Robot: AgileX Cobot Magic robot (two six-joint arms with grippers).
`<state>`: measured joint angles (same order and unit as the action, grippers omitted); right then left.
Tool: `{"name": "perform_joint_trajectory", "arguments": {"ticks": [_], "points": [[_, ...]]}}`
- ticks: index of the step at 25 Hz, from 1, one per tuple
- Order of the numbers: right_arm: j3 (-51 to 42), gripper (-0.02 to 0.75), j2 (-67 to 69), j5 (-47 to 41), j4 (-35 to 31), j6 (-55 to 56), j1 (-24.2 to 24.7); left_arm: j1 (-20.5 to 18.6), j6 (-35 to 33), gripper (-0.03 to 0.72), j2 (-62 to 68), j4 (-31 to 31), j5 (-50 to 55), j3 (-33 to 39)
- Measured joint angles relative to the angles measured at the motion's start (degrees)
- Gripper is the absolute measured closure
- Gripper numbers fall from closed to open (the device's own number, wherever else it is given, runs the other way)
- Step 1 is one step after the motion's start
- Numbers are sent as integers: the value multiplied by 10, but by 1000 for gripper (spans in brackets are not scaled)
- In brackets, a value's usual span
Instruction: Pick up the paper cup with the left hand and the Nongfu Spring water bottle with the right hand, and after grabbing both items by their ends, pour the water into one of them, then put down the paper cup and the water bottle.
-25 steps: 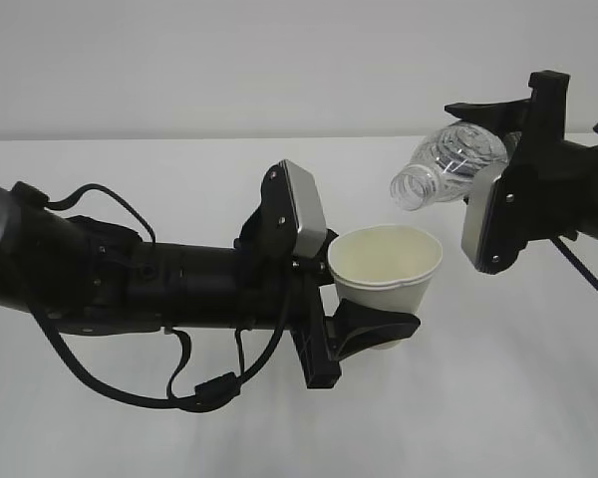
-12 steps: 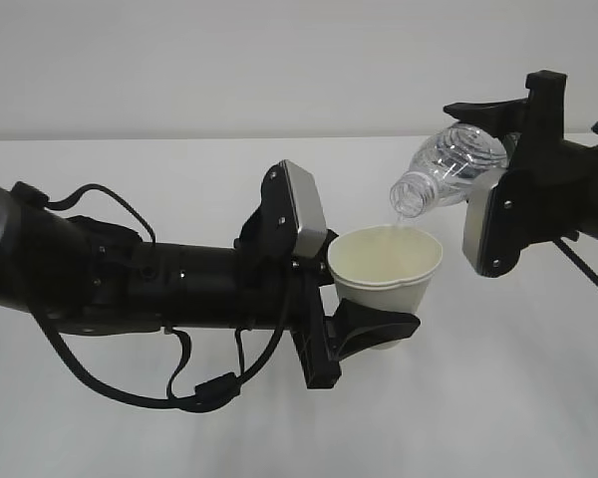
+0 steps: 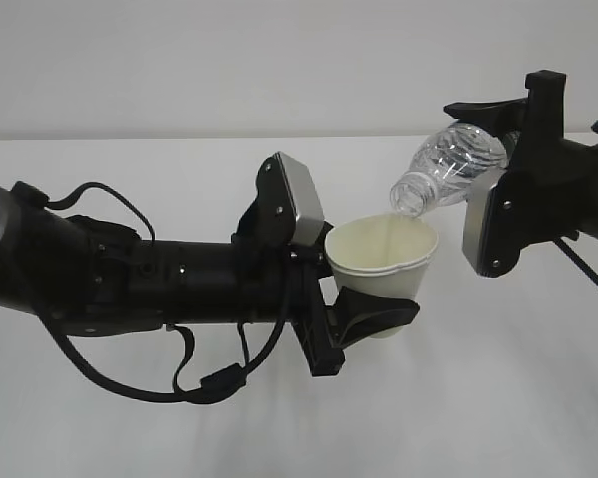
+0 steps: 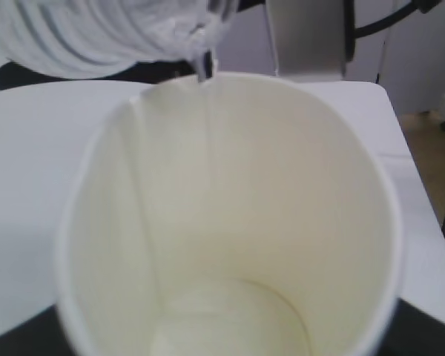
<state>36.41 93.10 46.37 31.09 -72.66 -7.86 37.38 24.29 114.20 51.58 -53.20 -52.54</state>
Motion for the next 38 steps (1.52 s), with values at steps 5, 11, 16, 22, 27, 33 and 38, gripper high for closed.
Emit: {"name": "perform_joint_trajectory", "arguments": {"ticks": [5, 11, 16, 22, 27, 33, 38], "points": [[0, 253, 0, 0, 0, 0, 0, 0, 0, 249, 0, -7, 0, 0], [0, 253, 0, 0, 0, -4, 0, 0, 0, 250, 0, -8, 0, 0], [10, 253, 0, 0, 0, -4, 0, 0, 0, 256, 0, -8, 0, 0], [10, 253, 0, 0, 0, -5, 0, 0, 0, 256, 0, -9, 0, 0], [12, 253, 0, 0, 0, -7, 0, 0, 0, 256, 0, -10, 0, 0], [12, 253, 0, 0, 0, -9, 0, 0, 0, 257, 0, -12, 0, 0], [13, 253, 0, 1, 0, -9, 0, 0, 0, 257, 0, -12, 0, 0]]}}
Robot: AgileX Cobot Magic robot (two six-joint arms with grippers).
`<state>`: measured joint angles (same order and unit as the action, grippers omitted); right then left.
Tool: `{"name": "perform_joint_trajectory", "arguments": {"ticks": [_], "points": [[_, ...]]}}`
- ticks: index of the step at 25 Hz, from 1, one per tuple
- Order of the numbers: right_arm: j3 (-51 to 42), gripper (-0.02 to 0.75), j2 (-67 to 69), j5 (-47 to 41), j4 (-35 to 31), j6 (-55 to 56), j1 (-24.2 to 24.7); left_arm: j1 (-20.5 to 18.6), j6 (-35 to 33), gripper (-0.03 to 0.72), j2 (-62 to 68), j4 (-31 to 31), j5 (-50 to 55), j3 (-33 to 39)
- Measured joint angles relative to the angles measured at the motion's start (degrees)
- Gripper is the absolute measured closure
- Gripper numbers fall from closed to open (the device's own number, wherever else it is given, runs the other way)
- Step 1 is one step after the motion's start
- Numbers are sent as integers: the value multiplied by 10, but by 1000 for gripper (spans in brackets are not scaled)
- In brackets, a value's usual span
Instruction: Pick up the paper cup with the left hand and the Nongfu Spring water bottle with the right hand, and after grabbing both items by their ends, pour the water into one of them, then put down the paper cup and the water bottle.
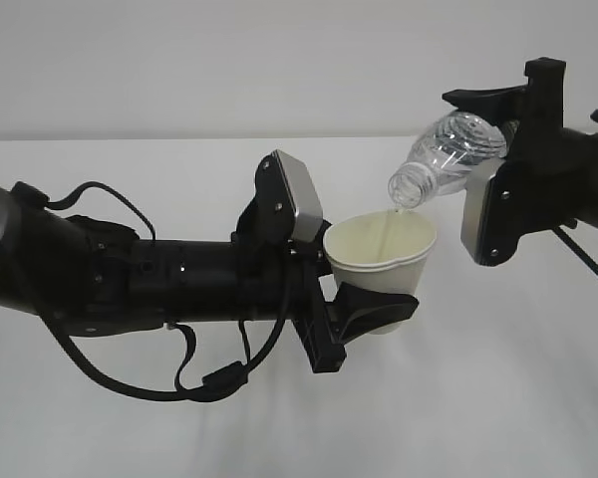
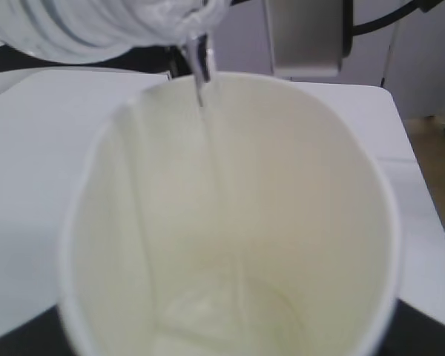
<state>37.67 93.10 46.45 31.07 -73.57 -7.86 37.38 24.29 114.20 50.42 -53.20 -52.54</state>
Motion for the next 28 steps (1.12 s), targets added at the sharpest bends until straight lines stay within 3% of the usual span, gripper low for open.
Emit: {"name": "perform_joint_trajectory", "arguments": {"ticks": [28], "points": [[8, 253, 0, 12, 2, -1, 0, 0, 0, 258, 0, 0, 0, 0]]}}
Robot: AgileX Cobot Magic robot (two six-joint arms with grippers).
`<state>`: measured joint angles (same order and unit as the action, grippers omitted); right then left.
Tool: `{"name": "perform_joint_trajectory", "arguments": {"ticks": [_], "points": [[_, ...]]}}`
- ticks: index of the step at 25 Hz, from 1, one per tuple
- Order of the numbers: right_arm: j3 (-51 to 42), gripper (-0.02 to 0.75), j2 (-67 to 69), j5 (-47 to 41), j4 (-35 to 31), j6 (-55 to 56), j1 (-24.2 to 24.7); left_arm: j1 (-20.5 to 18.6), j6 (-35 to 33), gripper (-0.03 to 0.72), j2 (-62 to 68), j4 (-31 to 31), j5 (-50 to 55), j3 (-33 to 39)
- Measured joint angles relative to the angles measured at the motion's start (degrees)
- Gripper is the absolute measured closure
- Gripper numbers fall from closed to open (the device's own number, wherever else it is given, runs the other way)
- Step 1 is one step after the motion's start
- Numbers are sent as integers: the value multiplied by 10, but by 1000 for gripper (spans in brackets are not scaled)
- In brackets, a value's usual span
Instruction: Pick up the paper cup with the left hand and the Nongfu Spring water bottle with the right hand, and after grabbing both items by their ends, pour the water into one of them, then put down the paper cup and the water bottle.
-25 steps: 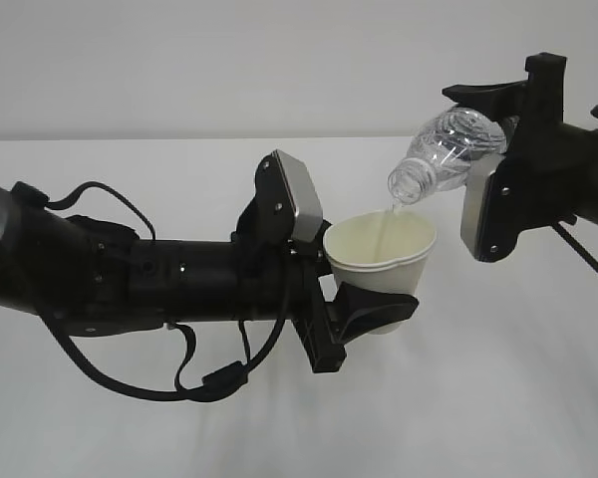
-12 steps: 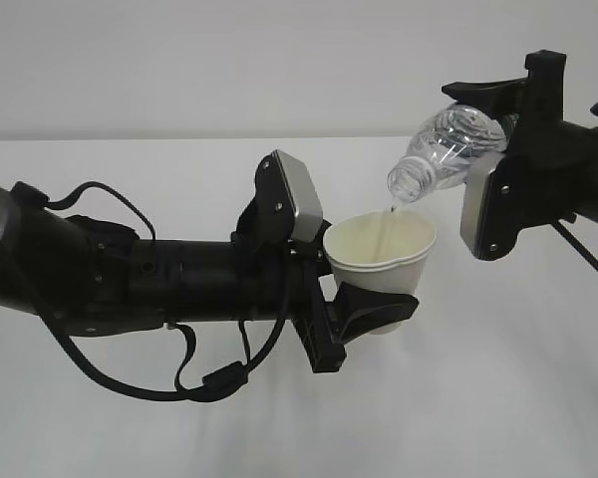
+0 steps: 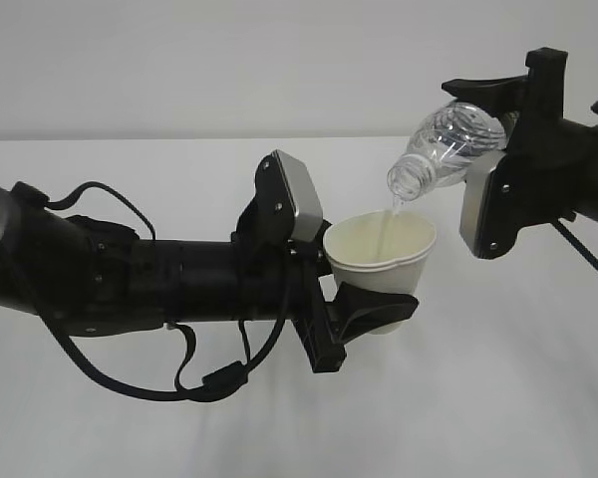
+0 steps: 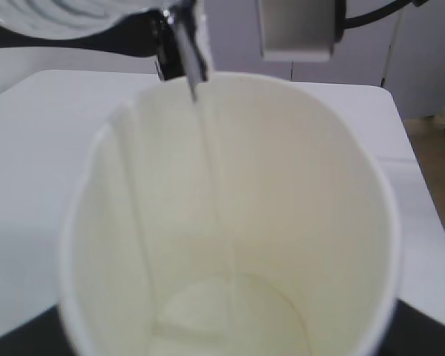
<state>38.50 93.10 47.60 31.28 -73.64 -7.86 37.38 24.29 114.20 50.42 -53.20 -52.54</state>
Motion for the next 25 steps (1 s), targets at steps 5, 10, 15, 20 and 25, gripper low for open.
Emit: {"name": "perform_joint_trajectory", "arguments": {"ticks": [5, 10, 15, 20, 25], "points": [[0, 254, 0, 0, 0, -1, 0, 0, 0, 258, 0, 0, 0, 0], [0, 254, 0, 1, 0, -1, 0, 0, 0, 258, 0, 0, 0, 0], [0, 253, 0, 2, 0, -1, 0, 0, 0, 258, 0, 0, 0, 0], [0, 253, 0, 3, 0, -1, 0, 0, 0, 258, 0, 0, 0, 0], [0, 254, 0, 4, 0, -1, 0, 0, 0, 258, 0, 0, 0, 0]]}}
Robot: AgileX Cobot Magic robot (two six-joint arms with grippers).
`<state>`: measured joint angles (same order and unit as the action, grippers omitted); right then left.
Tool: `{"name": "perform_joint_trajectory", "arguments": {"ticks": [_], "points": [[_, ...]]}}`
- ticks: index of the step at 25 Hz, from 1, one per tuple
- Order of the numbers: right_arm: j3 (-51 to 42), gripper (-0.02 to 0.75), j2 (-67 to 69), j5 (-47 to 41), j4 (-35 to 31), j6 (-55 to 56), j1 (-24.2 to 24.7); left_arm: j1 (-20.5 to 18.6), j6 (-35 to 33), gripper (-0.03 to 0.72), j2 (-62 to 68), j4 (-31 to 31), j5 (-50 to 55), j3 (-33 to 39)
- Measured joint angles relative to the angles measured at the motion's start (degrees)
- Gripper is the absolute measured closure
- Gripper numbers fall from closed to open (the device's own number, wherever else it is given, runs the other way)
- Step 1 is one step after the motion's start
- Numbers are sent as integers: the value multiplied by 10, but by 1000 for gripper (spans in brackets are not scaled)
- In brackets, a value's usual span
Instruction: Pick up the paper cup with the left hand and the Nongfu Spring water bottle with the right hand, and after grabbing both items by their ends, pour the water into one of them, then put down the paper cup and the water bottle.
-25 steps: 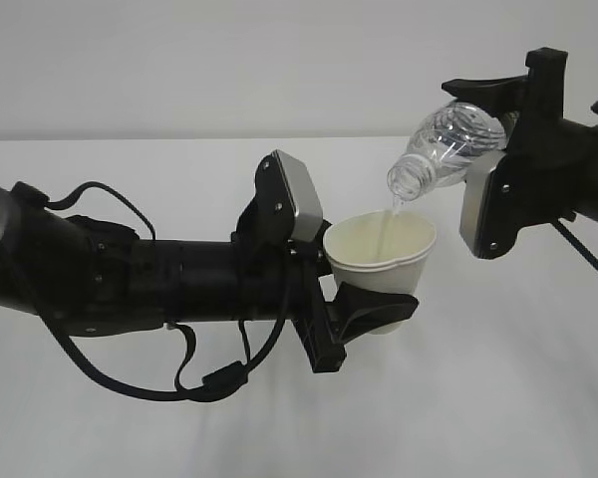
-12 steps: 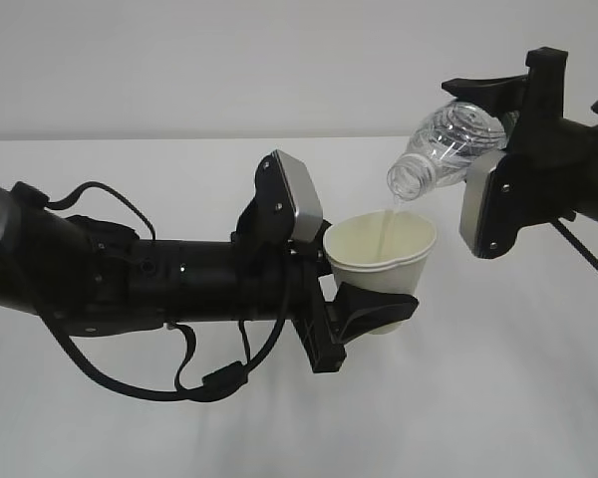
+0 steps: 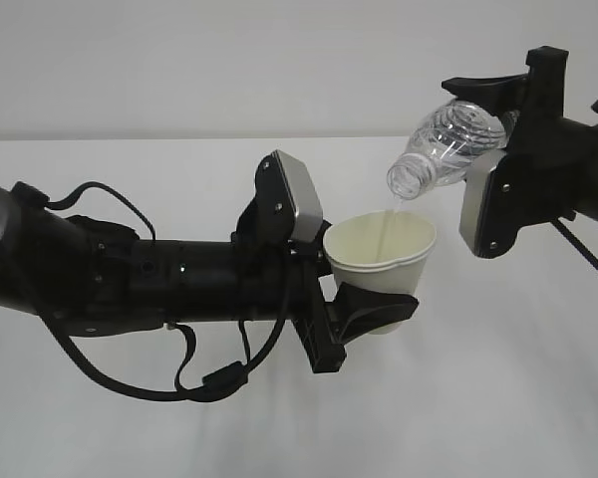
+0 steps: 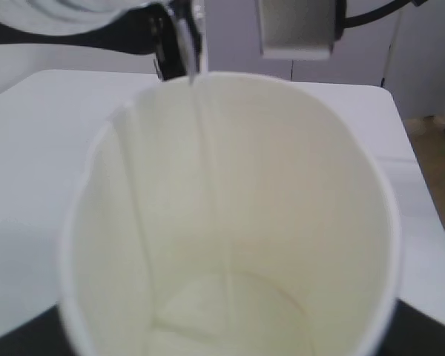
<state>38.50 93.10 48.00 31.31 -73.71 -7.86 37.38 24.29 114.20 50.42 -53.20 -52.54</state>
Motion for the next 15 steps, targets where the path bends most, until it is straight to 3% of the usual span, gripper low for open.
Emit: {"name": "perform_joint_trajectory", "arguments": {"ticks": [15], "points": [[1, 254, 0, 5, 0, -1, 0, 0, 0, 258, 0, 0, 0, 0]]}}
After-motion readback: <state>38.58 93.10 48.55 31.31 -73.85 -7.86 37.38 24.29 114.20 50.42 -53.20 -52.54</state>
